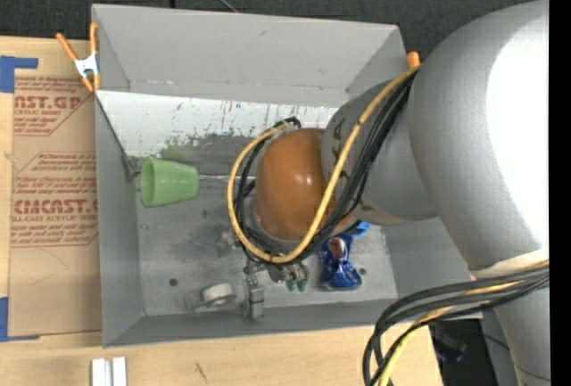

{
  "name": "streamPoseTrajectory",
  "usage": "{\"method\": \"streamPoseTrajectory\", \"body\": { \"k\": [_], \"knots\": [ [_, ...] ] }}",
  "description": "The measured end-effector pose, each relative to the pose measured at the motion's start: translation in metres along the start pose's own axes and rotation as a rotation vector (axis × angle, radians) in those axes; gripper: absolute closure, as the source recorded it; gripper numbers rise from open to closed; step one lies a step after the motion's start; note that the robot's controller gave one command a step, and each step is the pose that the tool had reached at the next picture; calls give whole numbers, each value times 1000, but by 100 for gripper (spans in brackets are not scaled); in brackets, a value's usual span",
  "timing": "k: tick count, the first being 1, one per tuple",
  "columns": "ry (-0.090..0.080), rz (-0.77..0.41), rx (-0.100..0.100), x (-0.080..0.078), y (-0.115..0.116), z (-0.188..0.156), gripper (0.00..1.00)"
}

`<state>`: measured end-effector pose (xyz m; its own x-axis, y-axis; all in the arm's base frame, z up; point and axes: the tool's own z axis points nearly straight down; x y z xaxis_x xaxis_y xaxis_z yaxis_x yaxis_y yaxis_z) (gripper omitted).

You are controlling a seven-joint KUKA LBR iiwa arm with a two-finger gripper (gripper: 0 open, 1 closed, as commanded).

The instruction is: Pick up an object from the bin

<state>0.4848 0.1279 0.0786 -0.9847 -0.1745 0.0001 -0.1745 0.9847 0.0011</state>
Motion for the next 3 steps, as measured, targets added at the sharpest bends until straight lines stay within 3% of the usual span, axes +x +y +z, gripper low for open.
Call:
{"method": "streamPoseTrajectory", "body": {
  "k": [1, 2, 3],
  "knots": [
    [-11, -270, 2, -5, 27, 7, 0],
    [-2, -269, 0, -2, 27, 8, 100],
    [-9, -274, 3, -22, -17, -88, 100]
  ]
}}
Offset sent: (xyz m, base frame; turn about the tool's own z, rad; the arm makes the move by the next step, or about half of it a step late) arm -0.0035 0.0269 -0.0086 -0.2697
